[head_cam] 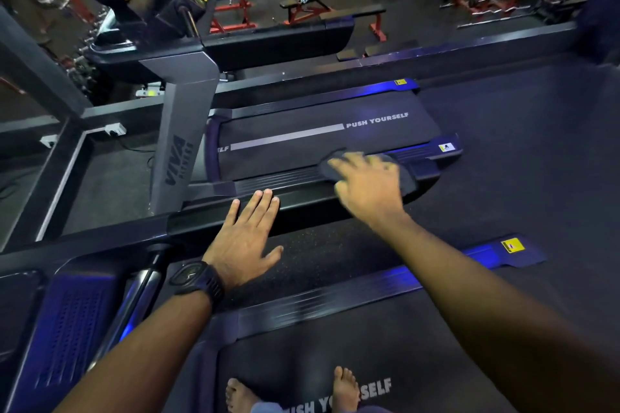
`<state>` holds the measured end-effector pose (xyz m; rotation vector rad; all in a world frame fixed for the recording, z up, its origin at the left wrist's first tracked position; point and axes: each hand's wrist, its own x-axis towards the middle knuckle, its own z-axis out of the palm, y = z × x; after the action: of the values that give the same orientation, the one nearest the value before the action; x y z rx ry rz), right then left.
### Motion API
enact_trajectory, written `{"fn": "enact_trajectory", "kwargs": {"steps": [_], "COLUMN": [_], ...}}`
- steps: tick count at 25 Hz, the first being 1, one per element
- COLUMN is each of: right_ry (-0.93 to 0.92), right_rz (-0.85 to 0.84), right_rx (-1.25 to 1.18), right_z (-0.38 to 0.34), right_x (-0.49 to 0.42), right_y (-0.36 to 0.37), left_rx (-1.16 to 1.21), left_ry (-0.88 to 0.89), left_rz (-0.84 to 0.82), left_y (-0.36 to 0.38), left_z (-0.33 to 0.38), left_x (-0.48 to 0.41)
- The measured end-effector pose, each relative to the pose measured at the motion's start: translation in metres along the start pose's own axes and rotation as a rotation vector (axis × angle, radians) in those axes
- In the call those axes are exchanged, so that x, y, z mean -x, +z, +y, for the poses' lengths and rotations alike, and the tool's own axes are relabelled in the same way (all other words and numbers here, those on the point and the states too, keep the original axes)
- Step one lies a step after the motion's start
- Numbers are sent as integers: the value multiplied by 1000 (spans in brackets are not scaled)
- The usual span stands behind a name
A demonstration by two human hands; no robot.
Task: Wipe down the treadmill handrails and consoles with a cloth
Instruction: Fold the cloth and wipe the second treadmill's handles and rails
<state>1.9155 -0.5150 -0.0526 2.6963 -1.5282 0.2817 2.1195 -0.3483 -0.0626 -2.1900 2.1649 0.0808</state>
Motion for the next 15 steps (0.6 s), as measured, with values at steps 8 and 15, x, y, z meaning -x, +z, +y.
{"fn": "enact_trajectory", "kwargs": {"steps": [8, 15], "right_ry": [78, 138], "right_rz": [-24, 7], "right_rx": [-44, -67], "right_z": [15, 28], "right_x": [-4, 0], "right_y": [-5, -3], "left_rx": [-5, -3], "left_ry": [19, 49], "left_rz": [1, 8], "left_y": [0, -2], "left_z": [11, 22], "left_x": [-11, -19]}}
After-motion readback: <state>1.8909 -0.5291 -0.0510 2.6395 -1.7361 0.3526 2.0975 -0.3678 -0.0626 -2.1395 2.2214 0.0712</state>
